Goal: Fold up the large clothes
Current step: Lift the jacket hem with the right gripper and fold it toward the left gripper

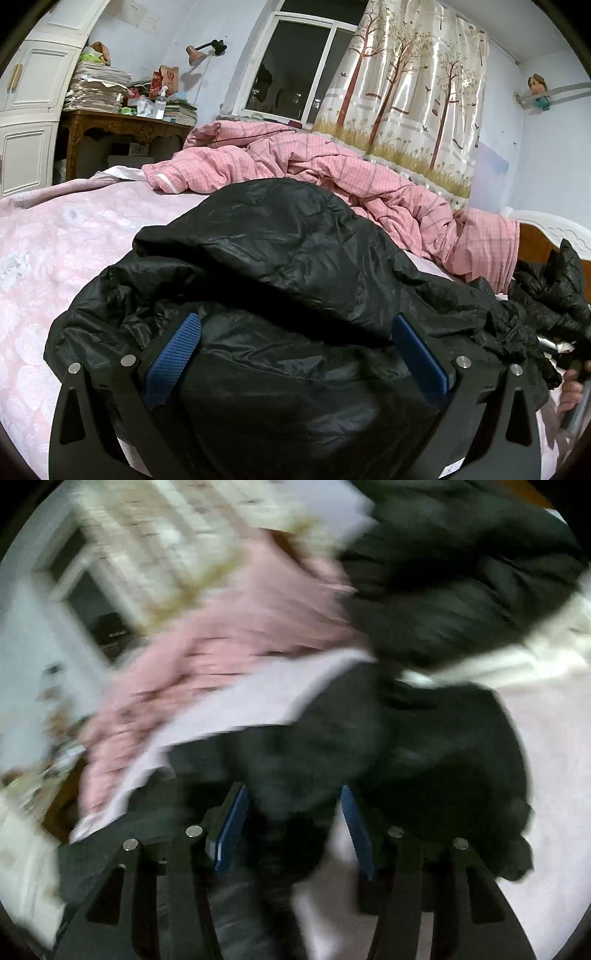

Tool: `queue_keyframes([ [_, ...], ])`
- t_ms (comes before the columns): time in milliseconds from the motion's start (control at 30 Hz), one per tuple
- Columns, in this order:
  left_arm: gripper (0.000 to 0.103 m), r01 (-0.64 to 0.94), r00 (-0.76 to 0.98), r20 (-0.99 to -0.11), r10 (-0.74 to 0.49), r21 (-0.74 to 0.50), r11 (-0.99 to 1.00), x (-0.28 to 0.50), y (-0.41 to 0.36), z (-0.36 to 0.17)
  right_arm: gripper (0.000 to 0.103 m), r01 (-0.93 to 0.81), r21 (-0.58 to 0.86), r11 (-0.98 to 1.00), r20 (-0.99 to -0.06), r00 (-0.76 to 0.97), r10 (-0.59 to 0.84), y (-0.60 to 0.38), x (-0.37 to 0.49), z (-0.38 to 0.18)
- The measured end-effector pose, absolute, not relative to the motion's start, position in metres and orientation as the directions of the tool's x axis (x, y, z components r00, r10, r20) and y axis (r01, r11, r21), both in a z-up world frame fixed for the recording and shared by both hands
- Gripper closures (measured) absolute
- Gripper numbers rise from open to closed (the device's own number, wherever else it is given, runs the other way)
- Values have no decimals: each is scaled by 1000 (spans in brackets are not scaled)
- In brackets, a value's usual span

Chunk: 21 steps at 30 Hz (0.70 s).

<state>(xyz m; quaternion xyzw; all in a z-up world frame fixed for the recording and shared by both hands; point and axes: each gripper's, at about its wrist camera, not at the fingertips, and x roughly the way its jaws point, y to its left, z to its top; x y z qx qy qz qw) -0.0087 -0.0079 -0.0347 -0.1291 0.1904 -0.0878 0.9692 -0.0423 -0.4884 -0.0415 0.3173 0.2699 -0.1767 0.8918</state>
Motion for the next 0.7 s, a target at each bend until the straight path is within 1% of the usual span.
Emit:
queue_keyframes([
  [67, 0, 121, 912, -347, -220, -285, 951, -8, -8, -35, 49, 533, 428, 730, -610, 766, -202, -495, -35, -46],
  [100, 0, 121, 912, -347, -220, -284, 951, -9, -8, -35, 49, 535, 435, 724, -612, 765, -198, -501, -32, -45],
  [200, 0, 121, 912, -347, -220, -284, 951, -9, -8, -35, 49, 500, 569, 652, -573, 811, -122, -541, -28, -41],
  [233, 0, 122, 911, -348, -221, -284, 951, -9, -8, -35, 49, 495, 591, 637, -570, 815, -104, -551, -25, -43],
  [300, 0, 121, 911, -349, -220, -285, 951, -9, -9, -35, 49, 454, 696, 556, -544, 839, -4, -578, -14, -55],
  [367, 0, 121, 910, -350, -220, -284, 951, -9, -9, -35, 49, 447, 745, 496, -537, 842, 48, -597, 0, -66],
  [400, 0, 122, 909, -353, -221, -282, 952, -8, -10, -36, 53, 456, 744, 489, -547, 836, 52, -603, 8, -71],
  [433, 0, 123, 907, -357, -222, -281, 952, -7, -11, -37, 68, 479, 726, 494, -569, 821, 40, -606, 14, -75],
  [467, 0, 124, 906, -360, -224, -278, 952, -7, -12, -38, 88, 500, 698, 514, -593, 805, 23, -607, 21, -78],
  [500, 0, 125, 904, -363, -224, -276, 953, -6, -14, -39, 93, 505, 674, 539, -601, 799, 3, -606, 25, -79],
  [567, 0, 127, 905, -362, -224, -272, 954, -7, -15, -40, 97, 503, 654, 565, -581, 813, -51, -599, 22, -73],
  [633, 0, 128, 906, -360, -222, -269, 955, -8, -16, -40, 98, 491, 624, 608, -545, 831, -111, -590, 15, -56],
  [667, 0, 128, 906, -359, -222, -267, 955, -9, -17, -41, 98, 499, 583, 642, -531, 832, -164, -578, 10, -39],
  [700, 0, 128, 906, -360, -222, -267, 955, -9, -16, -40, 98, 510, 509, 693, -505, 829, -239, -558, 3, -15],
])
